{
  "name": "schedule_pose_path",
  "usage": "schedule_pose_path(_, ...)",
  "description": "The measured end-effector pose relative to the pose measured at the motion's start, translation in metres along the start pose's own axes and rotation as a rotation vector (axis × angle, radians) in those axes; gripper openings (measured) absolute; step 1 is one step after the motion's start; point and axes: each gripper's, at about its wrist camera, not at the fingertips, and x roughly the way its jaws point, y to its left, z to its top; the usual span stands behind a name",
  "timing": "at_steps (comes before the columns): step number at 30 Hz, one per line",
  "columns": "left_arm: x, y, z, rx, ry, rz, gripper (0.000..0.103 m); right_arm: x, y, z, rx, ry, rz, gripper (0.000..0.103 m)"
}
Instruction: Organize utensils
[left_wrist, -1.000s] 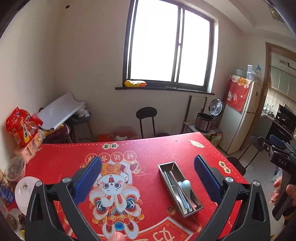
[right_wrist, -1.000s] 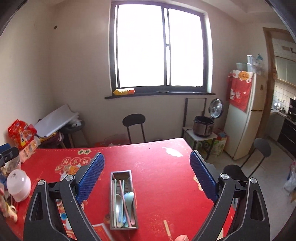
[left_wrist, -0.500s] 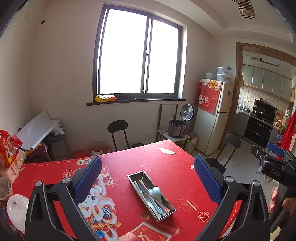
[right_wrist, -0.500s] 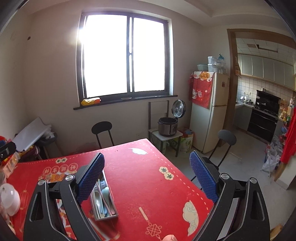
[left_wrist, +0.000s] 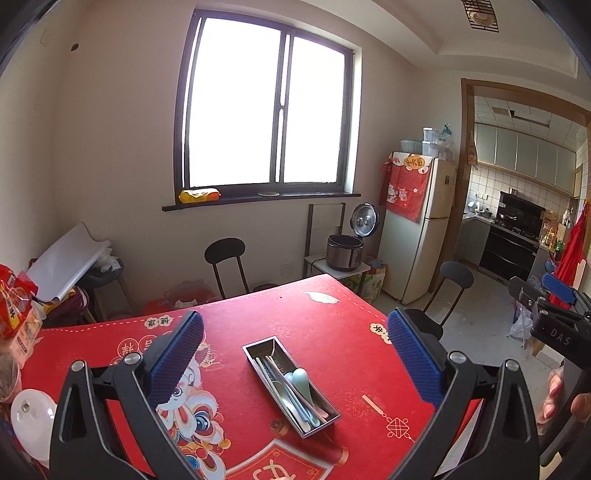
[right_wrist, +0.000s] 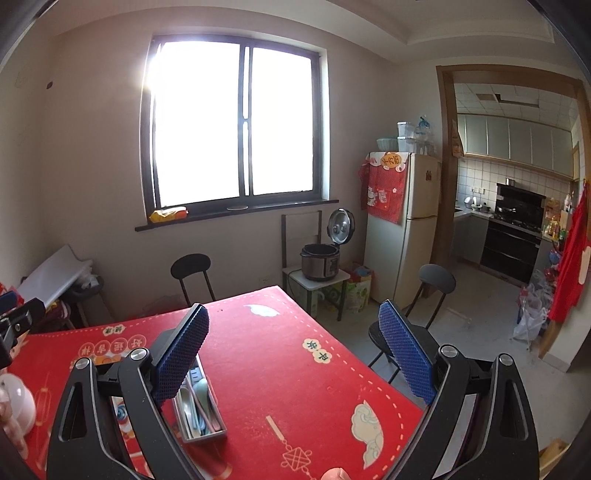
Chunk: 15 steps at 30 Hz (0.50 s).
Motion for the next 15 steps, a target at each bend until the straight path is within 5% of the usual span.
schedule_pose_path(15,0.013,0.005,-0.001,-0.019,0.02,-0.012,0.097,0.007,0.003,0.001,0.008,0.012,-0.02,0.09)
